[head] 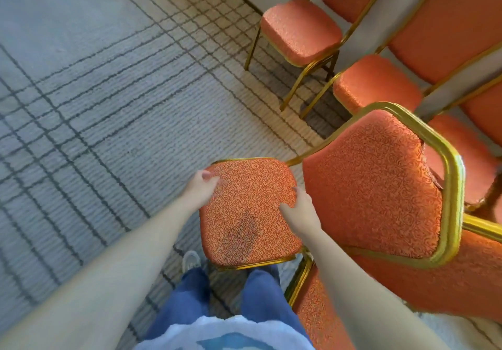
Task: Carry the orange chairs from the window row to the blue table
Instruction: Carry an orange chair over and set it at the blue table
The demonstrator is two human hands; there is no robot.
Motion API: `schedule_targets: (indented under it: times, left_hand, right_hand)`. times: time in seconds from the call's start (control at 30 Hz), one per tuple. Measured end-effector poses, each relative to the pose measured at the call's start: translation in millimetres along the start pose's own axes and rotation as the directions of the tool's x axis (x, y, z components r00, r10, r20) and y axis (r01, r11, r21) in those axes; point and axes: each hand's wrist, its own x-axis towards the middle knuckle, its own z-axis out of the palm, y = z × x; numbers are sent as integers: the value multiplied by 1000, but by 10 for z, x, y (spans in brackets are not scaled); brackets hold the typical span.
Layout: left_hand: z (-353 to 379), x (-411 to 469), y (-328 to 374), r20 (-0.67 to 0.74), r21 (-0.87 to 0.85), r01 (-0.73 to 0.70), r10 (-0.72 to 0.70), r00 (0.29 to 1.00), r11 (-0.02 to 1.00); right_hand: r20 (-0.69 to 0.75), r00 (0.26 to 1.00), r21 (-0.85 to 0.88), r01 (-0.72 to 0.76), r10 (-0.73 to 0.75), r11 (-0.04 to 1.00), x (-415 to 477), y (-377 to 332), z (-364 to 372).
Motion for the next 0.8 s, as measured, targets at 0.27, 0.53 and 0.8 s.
schedule_targets:
  times: [0.27, 0.53, 0.8]
  left_hand:
    - [404, 121, -206, -192, -9, 208, -206, 959, 978]
    - [628, 264, -324, -240, -19, 325, -320, 917, 946]
    - [832, 865, -791, -291, -48, 403, -398, 870, 914]
  right_hand:
    - [219, 976, -94, 32, -11, 995, 1008, 256, -191]
    - [273, 961, -126, -6, 40, 992, 1505, 530, -219]
    - [293, 953, -157, -28, 74, 987, 2049, 869, 127]
